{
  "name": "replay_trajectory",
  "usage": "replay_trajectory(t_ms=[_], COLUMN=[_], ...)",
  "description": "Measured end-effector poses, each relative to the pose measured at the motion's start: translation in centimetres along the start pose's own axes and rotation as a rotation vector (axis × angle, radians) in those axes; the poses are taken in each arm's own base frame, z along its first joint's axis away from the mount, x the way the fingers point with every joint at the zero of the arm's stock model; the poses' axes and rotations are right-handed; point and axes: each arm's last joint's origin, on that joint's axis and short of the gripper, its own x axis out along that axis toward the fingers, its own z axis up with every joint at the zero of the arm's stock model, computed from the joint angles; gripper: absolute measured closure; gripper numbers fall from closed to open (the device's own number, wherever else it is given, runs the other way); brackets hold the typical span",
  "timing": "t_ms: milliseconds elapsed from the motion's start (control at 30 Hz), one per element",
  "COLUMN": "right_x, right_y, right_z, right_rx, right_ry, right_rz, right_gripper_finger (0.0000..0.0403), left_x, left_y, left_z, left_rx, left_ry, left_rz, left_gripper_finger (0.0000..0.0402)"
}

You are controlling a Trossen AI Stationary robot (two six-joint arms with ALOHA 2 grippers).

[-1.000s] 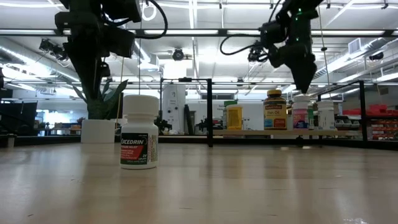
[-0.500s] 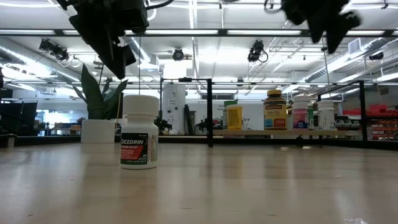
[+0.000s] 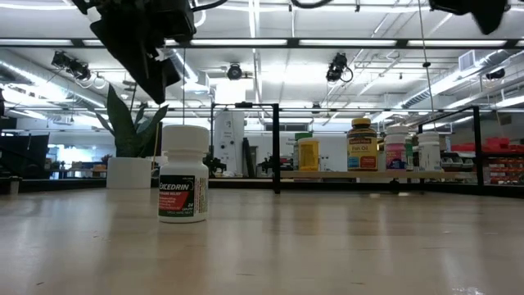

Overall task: Pick and place medicine bottles onto shelf by color
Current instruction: Put the white pill bottle on the shelf

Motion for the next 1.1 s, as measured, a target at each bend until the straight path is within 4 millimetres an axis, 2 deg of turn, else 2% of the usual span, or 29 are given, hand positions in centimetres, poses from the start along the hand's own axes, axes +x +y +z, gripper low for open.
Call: replay_trajectory(t_ms=[133,267,500,700,833,1100], right_x=[2.4,3.2,1.7,0.8,1.5,4.1], right_y=[0.3,0.2,-0.1,-1.2,-2.0,-1.8], right_z=[-3.0,-4.9,-5.7,-7.8,-8.9,-9.6], right_rx=[0.065,0.066,0.043,-0.013,-0.044,-0.059], right_ry=[0.031,0.091,0.054,0.104,0.108,0.040], right_rz=[0.001,-0.016,-0.109,-0.124,-0.172,-0.222], right_gripper_finger=[0.0128,0.0128,0.0128,0.0128,0.0128,0.0128], left_x=[0.0,0.0,0.0,0.0,0.0,-0.1], left_y=[0.0,0.0,0.1,0.1,0.1,0.1], left_z=[0.0,0.0,0.3,0.5,0.8,1.1], left_rx=[-0.039,-0.066,-0.054,-0.053,-0.045,-0.040], left_ry=[0.000,-0.001,-0.030,-0.053,-0.086,-0.115], left_rz=[0.000,0.000,0.006,0.018,0.016,0.014], left_gripper_finger=[0.0183,0.0183,0.0187,0.0185,0.0188,0.0182])
